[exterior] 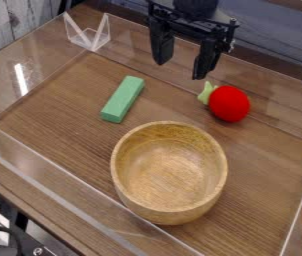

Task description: Move the red object to the left side of the table

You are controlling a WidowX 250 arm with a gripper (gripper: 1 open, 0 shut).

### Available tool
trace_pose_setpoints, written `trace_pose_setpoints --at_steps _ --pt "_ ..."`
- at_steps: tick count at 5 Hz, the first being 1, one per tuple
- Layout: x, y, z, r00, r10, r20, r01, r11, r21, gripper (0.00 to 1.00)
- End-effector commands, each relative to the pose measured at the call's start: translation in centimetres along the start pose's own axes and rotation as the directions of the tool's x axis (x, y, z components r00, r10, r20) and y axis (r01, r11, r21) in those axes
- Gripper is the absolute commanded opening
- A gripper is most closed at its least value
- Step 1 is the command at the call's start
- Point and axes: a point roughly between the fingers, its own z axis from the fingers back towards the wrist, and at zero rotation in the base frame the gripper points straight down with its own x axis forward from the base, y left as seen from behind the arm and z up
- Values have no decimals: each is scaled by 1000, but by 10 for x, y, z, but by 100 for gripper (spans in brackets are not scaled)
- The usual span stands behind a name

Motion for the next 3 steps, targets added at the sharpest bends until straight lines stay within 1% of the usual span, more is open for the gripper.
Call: trace_pose_setpoints --at_steps 1,2,3 --pt "-3 -5 -11 999 -37 -22 37 999 -1 100" --pt "2 -26 -21 999 50 -18 -51 999 -19 100" --pt "12 -49 -28 979 205 3 -205 978 -50 100"
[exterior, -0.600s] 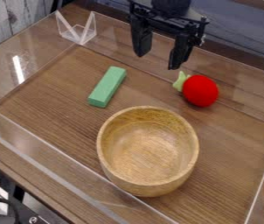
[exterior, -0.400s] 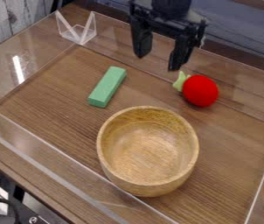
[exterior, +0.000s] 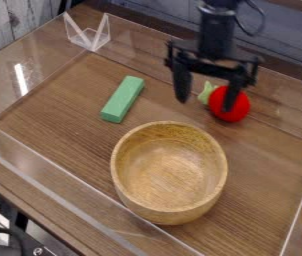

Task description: Move the red object to the left side of the table

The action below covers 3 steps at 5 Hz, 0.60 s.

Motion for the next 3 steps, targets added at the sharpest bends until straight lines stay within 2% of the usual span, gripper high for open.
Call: trace_pose_setpoints --at_steps 1,2,3 --pt "22 -18 11 976 209 67 -204 975 -84 100" --pt "37 -16 8 908 410 85 -396 907 -141 100" --pt "49 -13 2 803 590 80 -569 800 -191 100"
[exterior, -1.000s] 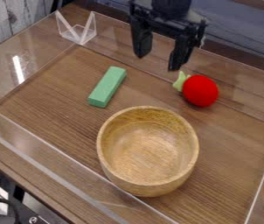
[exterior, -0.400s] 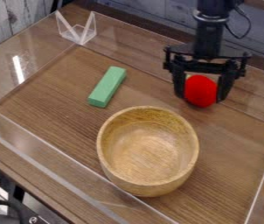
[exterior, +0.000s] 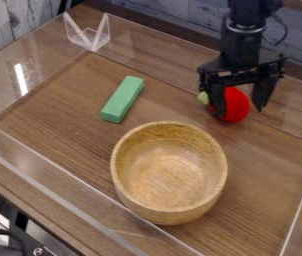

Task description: Move the red object to the left side of the table

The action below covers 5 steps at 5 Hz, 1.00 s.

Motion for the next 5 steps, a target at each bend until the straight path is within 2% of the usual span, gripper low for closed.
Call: trace_pose_setpoints --at_steps 1,2,4,5 --pt "5 -4 13 984 175 47 -170 982 -83 100" --pt "0 -3 8 957 286 48 -280 955 -103 100" --pt "-7 -5 -4 944 328 33 -323 939 -115 100" --pt "-4 -16 -8 926 377 28 -371 921 -124 100"
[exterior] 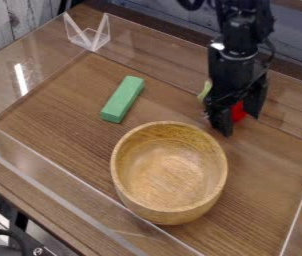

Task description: Move the red object to the left side of the table

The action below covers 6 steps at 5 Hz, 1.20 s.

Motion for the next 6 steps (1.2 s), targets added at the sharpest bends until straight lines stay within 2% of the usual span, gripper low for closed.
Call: trace_pose_setpoints --at_steps 1,2,3,5,6 --pt "-1 -20 10 999 44 11 -43 997 -59 100" --pt "11 -27 4 999 44 4 -44 997 -61 100" --pt "22 -30 1 999 36 -3 -37 997 -67 0" --pt "19 -28 -4 1000 6 -15 -7 997 -73 0" --pt "10 -33 -9 999 -25 -24 24 997 -73 0"
